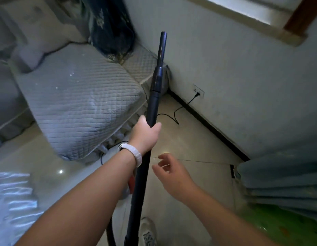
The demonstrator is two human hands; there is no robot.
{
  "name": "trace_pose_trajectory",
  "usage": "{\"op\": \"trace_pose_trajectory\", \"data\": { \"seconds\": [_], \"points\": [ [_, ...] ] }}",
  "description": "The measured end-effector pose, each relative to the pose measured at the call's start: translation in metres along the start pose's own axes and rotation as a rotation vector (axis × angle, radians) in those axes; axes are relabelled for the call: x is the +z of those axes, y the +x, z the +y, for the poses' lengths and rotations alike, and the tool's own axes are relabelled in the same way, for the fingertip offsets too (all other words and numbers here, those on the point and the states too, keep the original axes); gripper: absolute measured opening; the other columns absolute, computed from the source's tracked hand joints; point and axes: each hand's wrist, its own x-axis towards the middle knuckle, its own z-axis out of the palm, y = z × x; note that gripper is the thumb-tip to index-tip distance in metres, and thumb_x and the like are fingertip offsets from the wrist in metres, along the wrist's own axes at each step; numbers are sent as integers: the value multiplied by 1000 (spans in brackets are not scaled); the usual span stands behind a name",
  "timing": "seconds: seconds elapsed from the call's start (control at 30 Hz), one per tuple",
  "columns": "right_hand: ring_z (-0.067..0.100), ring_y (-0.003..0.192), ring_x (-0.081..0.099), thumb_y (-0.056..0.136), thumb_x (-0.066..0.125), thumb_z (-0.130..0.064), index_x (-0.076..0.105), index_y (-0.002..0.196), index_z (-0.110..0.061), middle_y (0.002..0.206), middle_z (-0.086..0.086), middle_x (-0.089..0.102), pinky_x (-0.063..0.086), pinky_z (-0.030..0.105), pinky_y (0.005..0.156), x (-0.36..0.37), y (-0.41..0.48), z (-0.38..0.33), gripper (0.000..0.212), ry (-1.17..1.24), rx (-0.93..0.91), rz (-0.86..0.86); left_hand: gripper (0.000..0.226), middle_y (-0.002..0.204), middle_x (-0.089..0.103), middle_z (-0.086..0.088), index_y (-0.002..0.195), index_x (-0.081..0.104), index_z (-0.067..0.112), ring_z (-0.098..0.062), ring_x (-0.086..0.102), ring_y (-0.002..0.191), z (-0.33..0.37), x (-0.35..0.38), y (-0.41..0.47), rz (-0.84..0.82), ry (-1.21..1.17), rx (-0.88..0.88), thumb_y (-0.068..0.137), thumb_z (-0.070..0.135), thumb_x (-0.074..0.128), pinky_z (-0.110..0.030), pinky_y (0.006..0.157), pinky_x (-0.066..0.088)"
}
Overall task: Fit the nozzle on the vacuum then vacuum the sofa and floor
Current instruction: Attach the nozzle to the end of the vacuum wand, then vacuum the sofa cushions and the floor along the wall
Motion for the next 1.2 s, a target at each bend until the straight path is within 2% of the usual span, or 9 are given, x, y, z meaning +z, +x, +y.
{"op": "trace_pose_trajectory", "data": {
  "seconds": [0.1,0.17,0.27,0.43,0.57,0.7,0.83,1.03,1.2],
  "points": [
    [2,74,62,91,67,-38,53,111,-36,96,-9,63,50,24,66,32,-20,-23,24,-19,21,-109,26,87,65,-7,101,53,15,-23,66,62,3,-40,-10,71,-216,-42,90,36,62,-25,50,51],
    [5,74,66,92,66,-38,52,107,-39,92,-8,65,56,27,68,52,-31,-39,20,-27,15,-164,28,82,61,-5,104,54,12,-18,58,54,8,-69,-14,131,-386,-66,92,35,63,-21,44,45],
    [6,62,60,95,61,-37,52,105,-36,81,-6,64,50,19,55,74,-38,-63,13,-73,-27,-140,25,76,55,-6,99,52,14,-19,52,52,13,-116,-14,227,-638,-65,92,35,65,-27,49,48],
    [4,69,62,94,64,-36,58,114,-39,83,-7,67,53,27,65,92,-36,-100,21,-264,-165,-127,21,67,54,-2,91,51,18,-18,54,49,-13,-183,-19,292,-888,-122,94,32,66,-32,58,50],
    [7,66,61,93,60,-39,53,116,-40,82,-10,63,53,28,62,109,-27,-124,24,-570,-184,-195,20,69,57,-1,95,51,17,-16,60,52,-61,-213,-17,276,-1032,-236,94,28,68,-37,65,54],
    [11,74,64,91,52,-46,48,117,-42,87,-8,65,59,40,72,119,-12,-132,26,-818,-181,-221,22,72,61,-2,105,55,13,-20,65,63,-105,-219,-13,252,-1220,-340,94,24,69,-42,78,60],
    [7,73,63,93,53,-50,48,118,-43,87,-8,65,58,35,72,119,13,-130,26,-969,-173,-250,32,74,63,-3,116,54,8,-19,69,66,-137,-206,-2,201,-1337,-440,93,22,71,-41,74,60],
    [5,68,61,94,57,-50,50,114,-41,83,-9,63,45,19,56,136,60,-95,23,-970,-127,-365,16,69,57,-4,96,53,10,-22,63,62,-183,-176,31,219,-1424,-632,93,14,68,-48,82,56],
    [6,74,63,90,59,-55,54,112,-38,88,-9,65,56,30,68,158,135,-55,29,-1011,-108,-480,14,71,57,-6,86,53,9,-22,63,66,-236,-153,66,302,-1439,-796,97,12,61,-37,65,55]
  ]
}}
